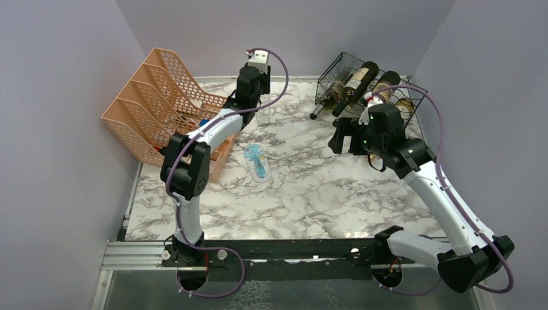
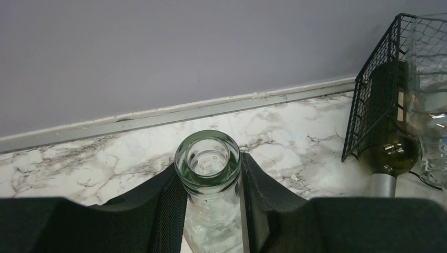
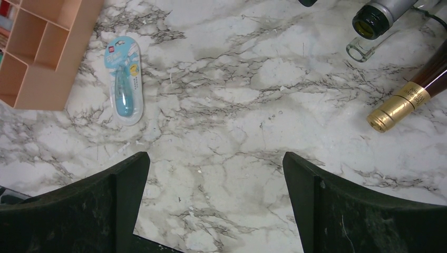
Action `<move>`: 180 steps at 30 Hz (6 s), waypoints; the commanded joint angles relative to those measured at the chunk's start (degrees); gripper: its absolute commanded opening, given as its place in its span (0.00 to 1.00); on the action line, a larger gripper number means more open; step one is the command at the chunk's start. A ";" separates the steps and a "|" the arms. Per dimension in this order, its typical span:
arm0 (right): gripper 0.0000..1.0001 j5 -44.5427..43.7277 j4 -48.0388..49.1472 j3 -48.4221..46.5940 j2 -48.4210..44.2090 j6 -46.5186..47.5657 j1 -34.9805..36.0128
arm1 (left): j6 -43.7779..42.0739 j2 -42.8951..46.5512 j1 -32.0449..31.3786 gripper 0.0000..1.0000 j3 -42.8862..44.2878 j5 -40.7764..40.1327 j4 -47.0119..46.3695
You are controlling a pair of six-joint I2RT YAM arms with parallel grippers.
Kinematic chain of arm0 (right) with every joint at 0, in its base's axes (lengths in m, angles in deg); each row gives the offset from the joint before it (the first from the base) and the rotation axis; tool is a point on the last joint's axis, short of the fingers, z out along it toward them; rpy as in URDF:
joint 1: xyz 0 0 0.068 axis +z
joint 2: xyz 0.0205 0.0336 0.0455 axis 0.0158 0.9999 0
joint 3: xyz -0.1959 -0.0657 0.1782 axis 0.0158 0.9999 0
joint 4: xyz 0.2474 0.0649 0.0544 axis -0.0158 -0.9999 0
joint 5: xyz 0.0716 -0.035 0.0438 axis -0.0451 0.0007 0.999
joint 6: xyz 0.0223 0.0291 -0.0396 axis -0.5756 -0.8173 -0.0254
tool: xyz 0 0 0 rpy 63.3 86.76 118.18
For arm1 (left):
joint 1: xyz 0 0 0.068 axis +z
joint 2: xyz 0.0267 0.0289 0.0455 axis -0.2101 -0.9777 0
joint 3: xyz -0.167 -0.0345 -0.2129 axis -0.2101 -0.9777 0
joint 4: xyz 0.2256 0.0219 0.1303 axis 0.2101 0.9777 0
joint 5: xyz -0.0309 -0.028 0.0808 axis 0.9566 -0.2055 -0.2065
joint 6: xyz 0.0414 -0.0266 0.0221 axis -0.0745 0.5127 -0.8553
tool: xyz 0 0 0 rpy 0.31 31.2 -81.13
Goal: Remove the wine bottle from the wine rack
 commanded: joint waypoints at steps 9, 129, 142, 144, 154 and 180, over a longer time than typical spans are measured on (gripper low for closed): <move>1.00 -2.22 -2.09 -3.74 -2.31 -1.01 -0.22 | -1.57 7.30 0.52 0.97 -4.37 2.18 -2.28; 0.10 23.45 40.27 4.72 24.17 -25.49 -32.79 | 9.36 33.15 8.26 1.00 -30.91 43.36 -8.49; 0.01 21.42 28.52 5.41 10.25 -15.46 -35.30 | 10.66 33.29 8.25 1.00 -30.45 45.12 -8.90; 0.01 21.33 25.60 4.28 7.58 -12.56 -35.30 | 10.47 33.49 8.25 1.00 -30.55 45.47 -9.09; 0.01 39.04 14.38 -1.36 0.12 -2.93 -33.87 | 14.28 34.81 8.13 1.00 -33.74 50.44 -19.83; 0.01 40.06 -12.02 2.12 11.24 6.74 -1.61 | -60.46 49.70 -21.51 1.00 -56.13 39.80 -10.05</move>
